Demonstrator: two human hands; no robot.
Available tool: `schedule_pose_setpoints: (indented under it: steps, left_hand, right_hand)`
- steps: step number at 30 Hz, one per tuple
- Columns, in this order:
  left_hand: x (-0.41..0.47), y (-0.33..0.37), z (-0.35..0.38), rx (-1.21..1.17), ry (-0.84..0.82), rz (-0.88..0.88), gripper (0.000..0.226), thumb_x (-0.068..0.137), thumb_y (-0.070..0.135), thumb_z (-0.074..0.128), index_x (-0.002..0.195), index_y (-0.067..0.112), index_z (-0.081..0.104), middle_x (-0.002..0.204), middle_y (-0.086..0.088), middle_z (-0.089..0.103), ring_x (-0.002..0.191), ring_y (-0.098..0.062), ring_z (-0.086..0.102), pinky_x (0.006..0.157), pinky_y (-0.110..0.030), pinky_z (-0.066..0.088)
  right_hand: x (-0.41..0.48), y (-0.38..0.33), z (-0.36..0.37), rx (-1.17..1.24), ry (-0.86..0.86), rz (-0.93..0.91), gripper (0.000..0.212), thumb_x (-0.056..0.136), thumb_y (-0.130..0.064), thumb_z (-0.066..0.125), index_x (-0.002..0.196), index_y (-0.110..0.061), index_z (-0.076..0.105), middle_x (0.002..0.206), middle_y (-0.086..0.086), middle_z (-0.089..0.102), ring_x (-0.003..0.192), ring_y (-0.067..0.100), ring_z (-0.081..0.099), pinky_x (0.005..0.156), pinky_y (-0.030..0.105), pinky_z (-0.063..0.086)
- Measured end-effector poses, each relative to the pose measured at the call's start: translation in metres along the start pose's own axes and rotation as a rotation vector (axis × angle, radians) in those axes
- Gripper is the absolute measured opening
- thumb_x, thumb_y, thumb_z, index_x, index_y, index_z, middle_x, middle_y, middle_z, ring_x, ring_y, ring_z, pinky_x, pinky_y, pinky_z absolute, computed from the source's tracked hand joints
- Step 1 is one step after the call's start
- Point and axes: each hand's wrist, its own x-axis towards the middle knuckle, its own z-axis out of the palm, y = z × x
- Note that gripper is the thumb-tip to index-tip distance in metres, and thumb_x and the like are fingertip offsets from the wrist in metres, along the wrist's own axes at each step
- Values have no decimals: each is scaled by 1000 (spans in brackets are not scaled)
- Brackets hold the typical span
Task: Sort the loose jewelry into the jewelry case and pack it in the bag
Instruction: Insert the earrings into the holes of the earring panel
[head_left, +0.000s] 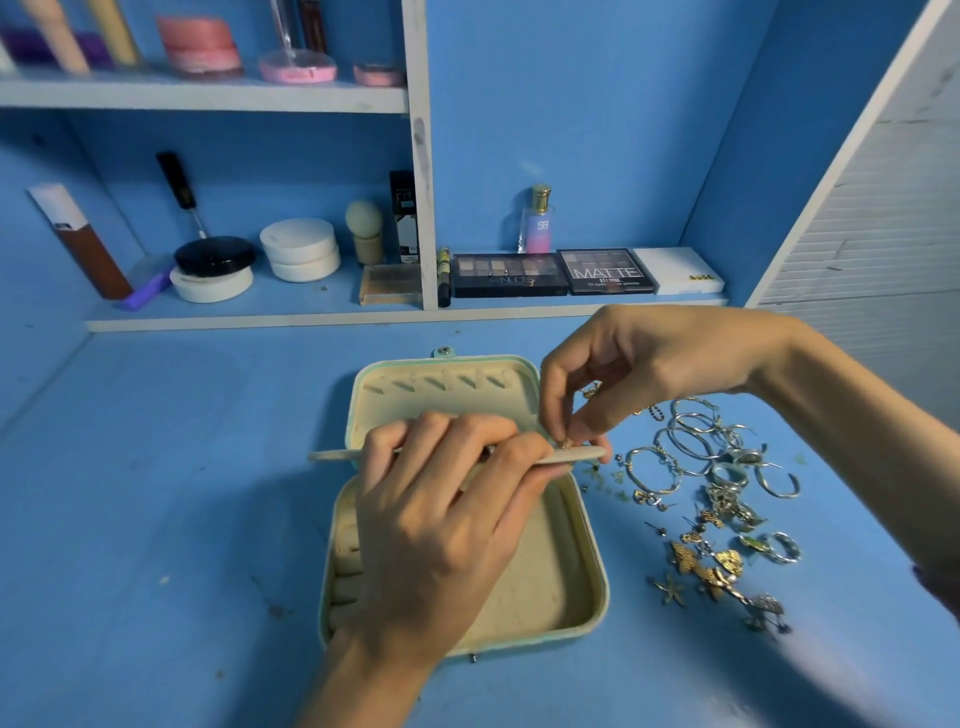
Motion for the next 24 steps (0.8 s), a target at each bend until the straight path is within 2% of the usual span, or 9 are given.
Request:
schedule_pose_setpoints:
  steps: [5,10,14,20,24]
  left_hand:
    - [0,0,0,-4,-4,-4,21,89,38,69,80,20,74,76,6,65,69,-17,53,70,-30,30]
    - [-1,0,0,-1,0,2,17,87,36,71,80,20,73,77,6,65,71,-17,52,72,-30,30]
    - [-3,0,0,15,-2,18,15,87,33,72,79,20,72,77,6,65,68,-18,52,72,-31,31]
    - [1,0,0,-2,-9,-10,18,88,36,71,79,20,73,77,6,65,70,-17,51,73,-30,30]
    - [7,-2,1,-3,-23,-35,20,88,37,71,80,18,72,78,5,65,70,-20,56,73,-31,30]
  right_hand:
    - [6,-8,-3,-68,-75,35,25,81,18,56,78,-6,65,74,12,63,63,17,62,67,19,47]
    - [6,-10,1,-130,-59,52,19,79,15,57,77,-2,65,67,-1,61,62,11,55,65,9,42]
    - [2,-6,5,-151,5,48,12,80,8,59,78,-2,66,67,-4,61,62,12,55,64,5,40]
    - [-9,8,13,26,118,-60,9,86,0,63,87,-7,68,75,-2,66,66,19,60,68,17,46]
    - [-17,22,24,271,372,-100,16,87,2,60,101,-5,63,80,8,65,70,18,60,68,25,51]
